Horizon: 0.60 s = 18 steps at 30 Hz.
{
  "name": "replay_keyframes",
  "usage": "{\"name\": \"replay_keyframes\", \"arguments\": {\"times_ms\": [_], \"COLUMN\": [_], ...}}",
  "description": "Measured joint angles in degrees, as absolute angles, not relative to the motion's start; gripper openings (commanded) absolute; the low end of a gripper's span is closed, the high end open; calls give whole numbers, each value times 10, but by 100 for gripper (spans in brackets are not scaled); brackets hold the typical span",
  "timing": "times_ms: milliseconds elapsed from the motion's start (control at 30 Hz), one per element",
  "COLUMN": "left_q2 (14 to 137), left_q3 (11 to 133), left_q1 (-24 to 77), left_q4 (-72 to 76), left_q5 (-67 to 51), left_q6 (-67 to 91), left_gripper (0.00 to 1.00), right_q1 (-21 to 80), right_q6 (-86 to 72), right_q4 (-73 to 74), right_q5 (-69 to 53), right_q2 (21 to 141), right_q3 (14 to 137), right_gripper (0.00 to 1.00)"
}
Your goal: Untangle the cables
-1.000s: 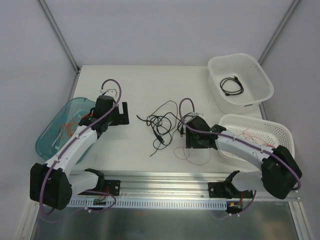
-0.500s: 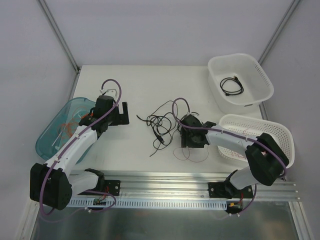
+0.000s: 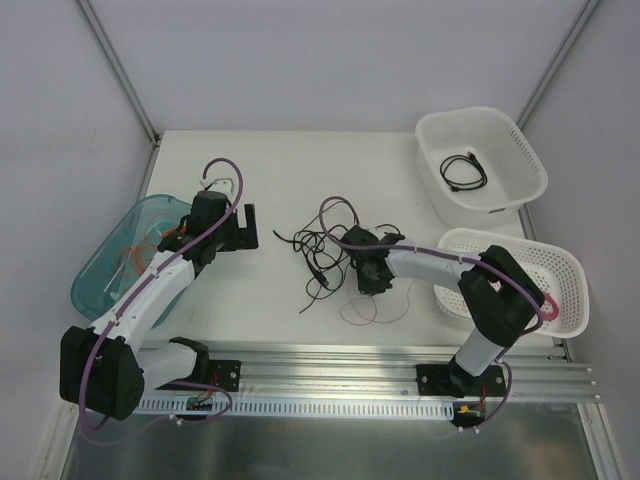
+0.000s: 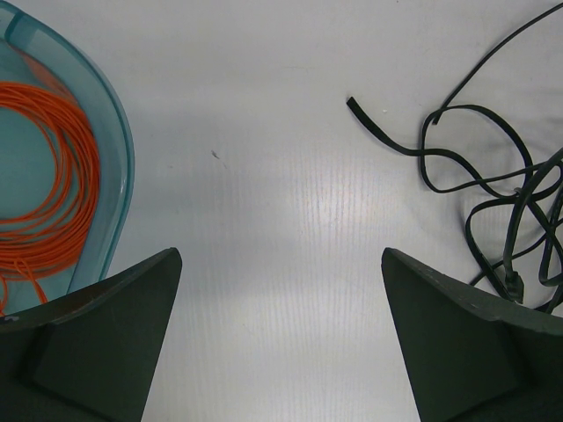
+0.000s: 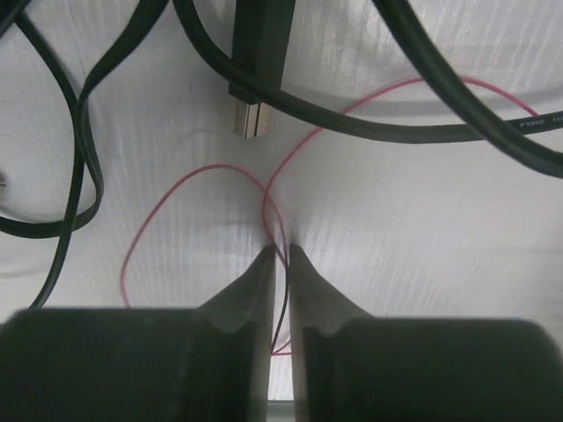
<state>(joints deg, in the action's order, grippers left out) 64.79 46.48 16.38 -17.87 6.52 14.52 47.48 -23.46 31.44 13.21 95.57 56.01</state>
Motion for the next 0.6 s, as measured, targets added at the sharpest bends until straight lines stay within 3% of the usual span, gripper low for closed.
{"name": "replay_keyframes", "arguments": {"times_ms": [33,367,600], "left_q2": [648,648,648], "left_q3": [465,465,465], "left_q1": [164,164,164], "left_q4": [-179,-179,-179], "left_q5": [65,65,65], "left_q6": [145,145,145], "left_gripper": [99,99,99], "right_q1": [475,486,486], "right_q6": [-234,-211,-170], "right_q4": [318,321,359], "right_q5": [133,133,173], "right_q2": [958,944,805], "right_q3": [563,574,648], "right_gripper": [1,1,1]}}
